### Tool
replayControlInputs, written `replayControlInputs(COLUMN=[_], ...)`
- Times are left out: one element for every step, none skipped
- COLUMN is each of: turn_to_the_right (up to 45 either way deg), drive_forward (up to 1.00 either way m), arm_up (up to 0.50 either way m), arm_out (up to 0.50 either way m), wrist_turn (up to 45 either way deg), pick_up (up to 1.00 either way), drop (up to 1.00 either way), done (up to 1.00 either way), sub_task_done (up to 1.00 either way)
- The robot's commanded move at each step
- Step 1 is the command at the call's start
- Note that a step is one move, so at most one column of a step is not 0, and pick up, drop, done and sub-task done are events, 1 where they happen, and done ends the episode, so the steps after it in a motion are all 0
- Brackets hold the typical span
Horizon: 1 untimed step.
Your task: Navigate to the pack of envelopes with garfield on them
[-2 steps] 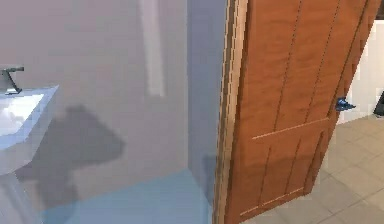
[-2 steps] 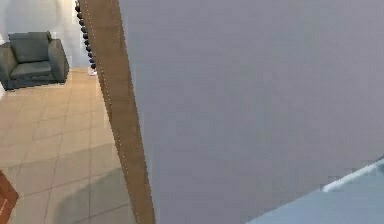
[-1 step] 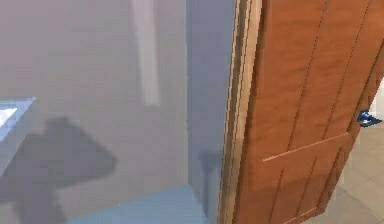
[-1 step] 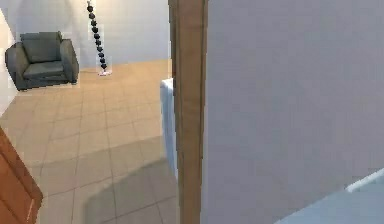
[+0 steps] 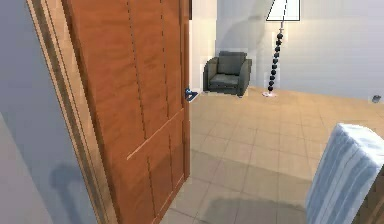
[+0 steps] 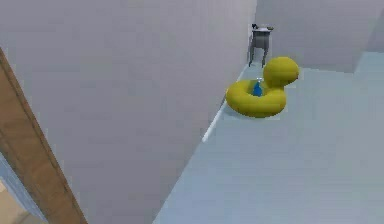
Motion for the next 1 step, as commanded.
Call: replayControlInputs(turn_to_the_right=[9.0], drive_forward=[0.0], arm_up=[0.0], arm_out=[0.0], wrist_turn=[0.0], pick_up=[0.0], drop=[0.0], done=[0.0], sub_task_done=[0.0])
